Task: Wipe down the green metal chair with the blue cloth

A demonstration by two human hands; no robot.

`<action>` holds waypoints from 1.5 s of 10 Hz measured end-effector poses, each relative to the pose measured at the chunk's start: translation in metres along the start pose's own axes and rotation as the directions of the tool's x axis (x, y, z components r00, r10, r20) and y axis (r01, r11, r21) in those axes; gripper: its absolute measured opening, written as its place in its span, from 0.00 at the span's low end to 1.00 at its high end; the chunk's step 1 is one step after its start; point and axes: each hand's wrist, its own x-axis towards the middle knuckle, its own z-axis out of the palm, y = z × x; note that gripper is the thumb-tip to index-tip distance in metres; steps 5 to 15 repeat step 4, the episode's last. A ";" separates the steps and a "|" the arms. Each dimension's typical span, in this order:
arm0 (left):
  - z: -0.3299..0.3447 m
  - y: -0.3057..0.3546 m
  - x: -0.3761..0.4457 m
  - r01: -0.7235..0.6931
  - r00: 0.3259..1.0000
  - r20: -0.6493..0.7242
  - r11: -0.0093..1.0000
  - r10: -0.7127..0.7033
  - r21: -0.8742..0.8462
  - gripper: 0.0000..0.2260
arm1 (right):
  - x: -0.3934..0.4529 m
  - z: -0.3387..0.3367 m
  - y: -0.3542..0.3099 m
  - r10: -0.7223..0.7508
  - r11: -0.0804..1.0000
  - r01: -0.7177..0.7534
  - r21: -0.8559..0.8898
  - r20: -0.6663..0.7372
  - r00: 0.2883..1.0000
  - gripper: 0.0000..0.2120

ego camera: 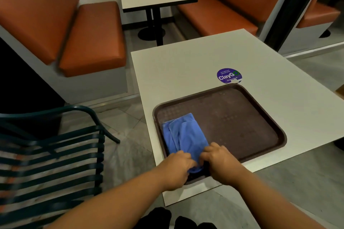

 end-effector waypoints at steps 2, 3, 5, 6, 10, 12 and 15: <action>-0.034 -0.012 0.018 0.137 0.983 -0.111 0.986 -0.147 -0.092 0.10 | 0.029 -0.032 -0.016 0.092 0.996 -0.092 0.005 0.010 0.996 0.09; -0.049 -0.022 0.021 0.272 0.949 -0.168 0.962 -0.268 0.001 0.15 | 0.049 -0.038 -0.022 0.156 0.988 -0.156 -0.017 0.016 0.988 0.17; -0.057 -0.031 0.023 0.370 0.927 -0.079 0.929 -0.367 0.020 0.23 | 0.067 -0.044 -0.032 0.181 0.983 -0.184 0.007 0.146 0.972 0.25; -0.057 -0.031 0.023 0.370 0.927 -0.079 0.929 -0.367 0.020 0.23 | 0.067 -0.044 -0.032 0.181 0.983 -0.184 0.007 0.146 0.972 0.25; -0.057 -0.031 0.023 0.370 0.927 -0.079 0.929 -0.367 0.020 0.23 | 0.067 -0.044 -0.032 0.181 0.983 -0.184 0.007 0.146 0.972 0.25; -0.057 -0.031 0.023 0.370 0.927 -0.079 0.929 -0.367 0.020 0.23 | 0.067 -0.044 -0.032 0.181 0.983 -0.184 0.007 0.146 0.972 0.25; -0.057 -0.031 0.023 0.370 0.927 -0.079 0.929 -0.367 0.020 0.23 | 0.067 -0.044 -0.032 0.181 0.983 -0.184 0.007 0.146 0.972 0.25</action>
